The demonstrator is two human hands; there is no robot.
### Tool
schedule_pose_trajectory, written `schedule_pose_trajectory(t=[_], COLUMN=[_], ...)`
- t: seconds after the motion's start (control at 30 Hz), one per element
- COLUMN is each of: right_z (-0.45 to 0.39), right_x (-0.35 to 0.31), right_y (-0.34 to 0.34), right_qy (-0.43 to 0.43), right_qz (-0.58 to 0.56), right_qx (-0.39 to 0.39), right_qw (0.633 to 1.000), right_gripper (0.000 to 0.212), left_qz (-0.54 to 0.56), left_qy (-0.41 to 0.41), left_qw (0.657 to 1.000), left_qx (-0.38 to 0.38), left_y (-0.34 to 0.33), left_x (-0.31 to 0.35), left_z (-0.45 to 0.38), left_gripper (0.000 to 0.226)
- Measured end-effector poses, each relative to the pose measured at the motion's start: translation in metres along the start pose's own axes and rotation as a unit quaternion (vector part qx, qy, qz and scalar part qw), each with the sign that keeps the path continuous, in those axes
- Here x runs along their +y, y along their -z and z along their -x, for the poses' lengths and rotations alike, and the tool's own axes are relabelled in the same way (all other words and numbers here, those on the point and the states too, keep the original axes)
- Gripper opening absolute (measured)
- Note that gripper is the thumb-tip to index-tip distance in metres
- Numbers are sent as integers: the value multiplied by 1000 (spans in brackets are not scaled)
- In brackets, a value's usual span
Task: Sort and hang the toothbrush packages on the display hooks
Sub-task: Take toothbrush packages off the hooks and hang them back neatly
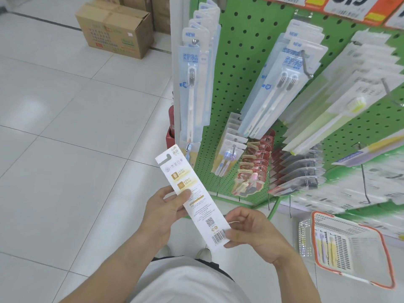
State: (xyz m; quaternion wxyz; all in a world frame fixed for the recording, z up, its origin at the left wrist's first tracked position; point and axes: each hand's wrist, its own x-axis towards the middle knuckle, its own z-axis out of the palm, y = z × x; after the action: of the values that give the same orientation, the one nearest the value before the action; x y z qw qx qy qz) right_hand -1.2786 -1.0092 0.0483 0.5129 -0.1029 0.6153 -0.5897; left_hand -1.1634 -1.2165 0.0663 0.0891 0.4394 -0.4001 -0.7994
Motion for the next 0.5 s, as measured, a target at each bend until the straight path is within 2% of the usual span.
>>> schedule_pose_trajectory(t=[0.07,0.2,0.3,0.37,0.5], right_z=[-3,-10,-12,-13,-13], right_x=[-1,-5,-6,-5,0], right_y=[-6,-23,-32,-35,-33], right_qy=[-1,-4,9,32,70], right_qz=[22,37,86,118,247], right_qx=[9,34,50,76,132], right_qw=[1000,999,995,990,957], right_gripper=[35,58,39,29,34], left_qz=[-1,-8,-5,7,-11], left_qy=[5,-5,-5,5,22], left_qw=[1000,1000,1000,1000,999], left_qx=[0,10,13,21,33], left_y=[1,3,6,7,6], left_x=[0,0,-1,-2,-6], left_z=[-1,-3,-4,-5,-3], left_gripper=[25,21,25,37,71])
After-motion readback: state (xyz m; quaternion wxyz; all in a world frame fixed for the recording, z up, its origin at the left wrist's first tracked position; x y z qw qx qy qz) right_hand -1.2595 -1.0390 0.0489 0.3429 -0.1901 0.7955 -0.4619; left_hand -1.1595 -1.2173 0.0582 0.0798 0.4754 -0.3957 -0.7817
